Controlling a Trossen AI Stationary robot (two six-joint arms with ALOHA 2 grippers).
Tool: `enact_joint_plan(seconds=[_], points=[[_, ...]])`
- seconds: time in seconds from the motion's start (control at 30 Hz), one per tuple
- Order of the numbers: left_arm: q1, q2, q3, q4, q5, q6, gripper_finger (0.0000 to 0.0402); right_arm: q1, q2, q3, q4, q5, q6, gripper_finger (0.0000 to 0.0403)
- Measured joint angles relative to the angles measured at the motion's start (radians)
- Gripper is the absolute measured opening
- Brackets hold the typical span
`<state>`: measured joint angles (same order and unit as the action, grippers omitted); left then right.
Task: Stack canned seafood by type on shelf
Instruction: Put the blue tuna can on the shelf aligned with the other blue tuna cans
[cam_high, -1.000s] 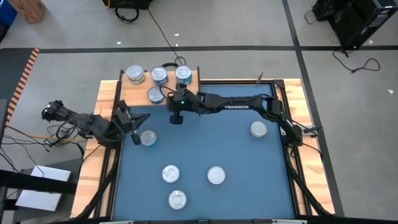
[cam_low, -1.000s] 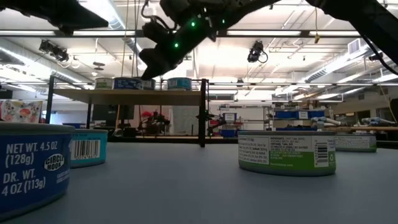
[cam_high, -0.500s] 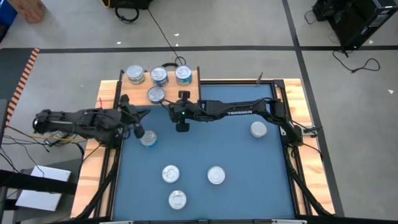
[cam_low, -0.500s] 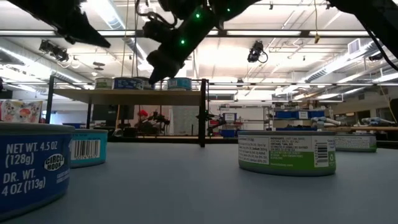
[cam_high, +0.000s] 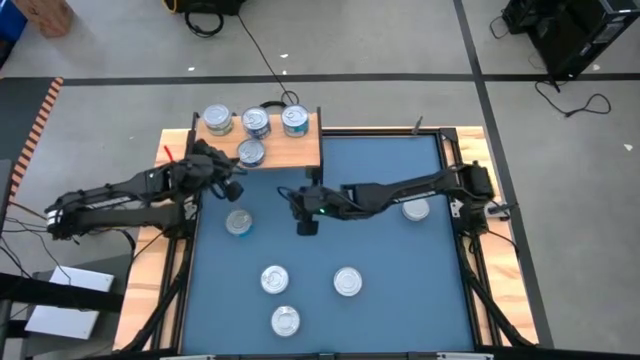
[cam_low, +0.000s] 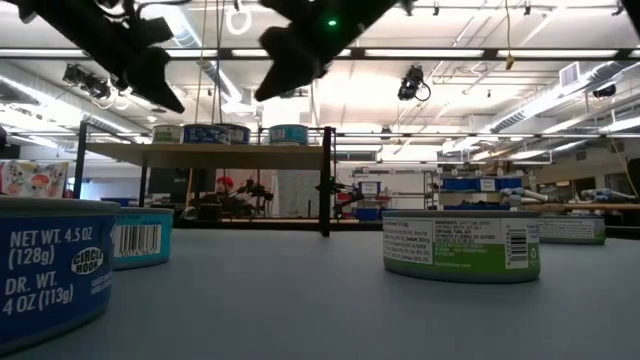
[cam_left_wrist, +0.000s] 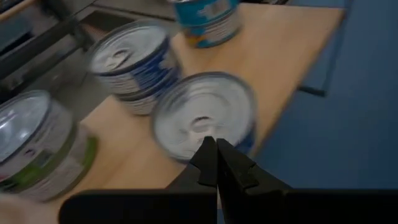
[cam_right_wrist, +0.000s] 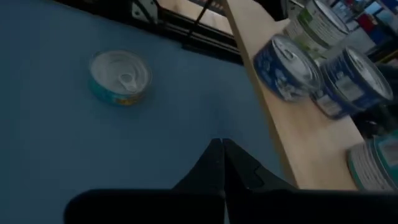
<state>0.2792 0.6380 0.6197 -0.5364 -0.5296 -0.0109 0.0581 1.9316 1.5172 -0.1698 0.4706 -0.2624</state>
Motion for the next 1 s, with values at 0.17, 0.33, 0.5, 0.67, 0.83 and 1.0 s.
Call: enact_joint_plan(seconds=[0.17, 0.33, 0.5, 0.67, 0.83, 1.0], points=[[0.105, 0.042, 0.000, -0.012, -0.004, 0.000, 0.0000, 0.032, -0.083, -0.139, 0.087, 0.037, 0.046, 0.0000], [0.191, 0.103, 0.000, -0.012, 0.001, 0.031, 0.0000, 0.043, -0.134, -0.226, 0.136, 0.061, 0.081, 0.0000], [0.228, 0.167, 0.000, 0.037, 0.078, 0.054, 0.0000, 0.045, -0.156, -0.253, 0.148, 0.067, 0.085, 0.0000], [0.230, 0.211, 0.000, 0.086, 0.083, 0.056, 0.0000, 0.045, -0.156, -0.253, 0.154, 0.071, 0.083, 0.0001], [0.230, 0.208, 0.000, 0.089, 0.066, 0.062, 0.0000, 0.045, -0.156, -0.253, 0.154, 0.072, 0.081, 0.0001], [0.230, 0.179, 0.058, -0.005, -0.123, 0.062, 0.0000, 0.047, -0.156, -0.253, 0.154, 0.072, 0.080, 0.0001]])
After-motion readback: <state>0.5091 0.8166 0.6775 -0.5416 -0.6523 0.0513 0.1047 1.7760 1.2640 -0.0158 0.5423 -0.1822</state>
